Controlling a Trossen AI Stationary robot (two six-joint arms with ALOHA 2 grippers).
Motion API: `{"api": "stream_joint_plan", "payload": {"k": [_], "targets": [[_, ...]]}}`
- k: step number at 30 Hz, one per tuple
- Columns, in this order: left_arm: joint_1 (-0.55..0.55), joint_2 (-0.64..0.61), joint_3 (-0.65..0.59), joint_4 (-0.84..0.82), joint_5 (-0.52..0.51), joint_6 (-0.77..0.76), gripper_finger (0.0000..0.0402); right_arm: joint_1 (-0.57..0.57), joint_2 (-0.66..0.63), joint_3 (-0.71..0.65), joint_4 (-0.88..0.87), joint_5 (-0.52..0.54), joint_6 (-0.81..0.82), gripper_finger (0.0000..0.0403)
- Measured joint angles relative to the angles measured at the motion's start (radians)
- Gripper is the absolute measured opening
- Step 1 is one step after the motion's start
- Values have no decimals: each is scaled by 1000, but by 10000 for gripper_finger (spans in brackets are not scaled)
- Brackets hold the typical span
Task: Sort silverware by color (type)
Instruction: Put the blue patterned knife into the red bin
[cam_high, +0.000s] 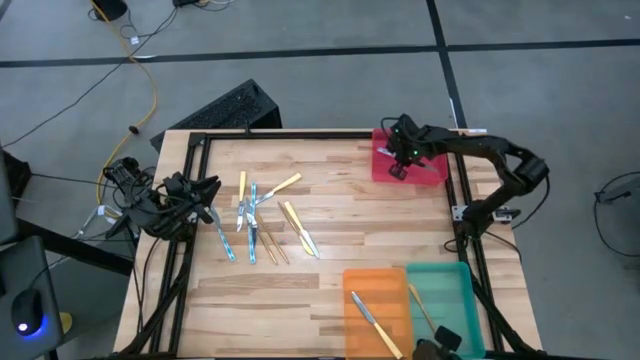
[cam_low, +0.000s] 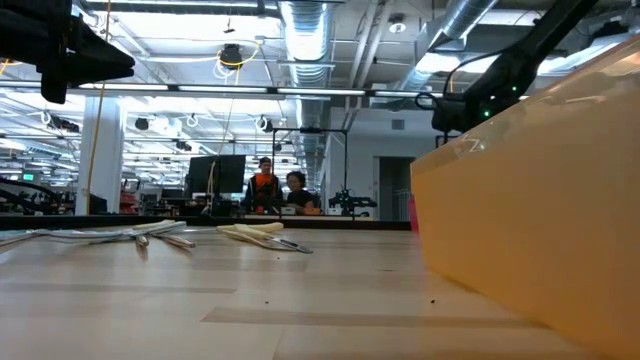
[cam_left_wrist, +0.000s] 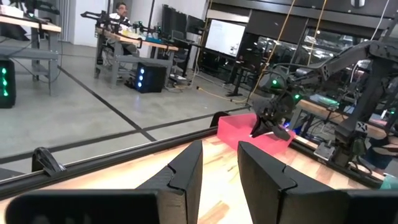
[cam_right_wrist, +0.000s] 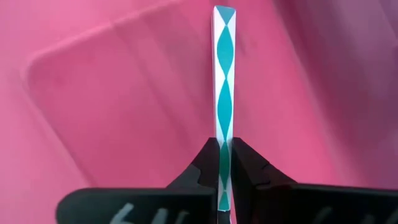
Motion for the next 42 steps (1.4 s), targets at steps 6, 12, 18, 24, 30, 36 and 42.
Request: {"api": "stream_joint_plan", "payload": {"k": [6,12,18,24,30,36,42], "targets": [[0,0,0,0,-3,-8,89,-1,6,0,-5,0,-6,46],[0,0,0,10,-33,-10,89,-2,6,0,-8,0,-6,84],[0,0,0,15,-53,-34,89,3,1,0,-12,-8,-6,129],[0,0,0,51,-45,-44,89,15,-65,76,-134,-55,-2,160],[0,0,12,210,99,121,89,68,-172,221,-272,-54,18,161],[0,12,64,243,280,162,89,172,-287,312,-321,-98,89,156],[0,144,143,188,383,105,89,293,-381,326,-315,-103,168,155]]}}
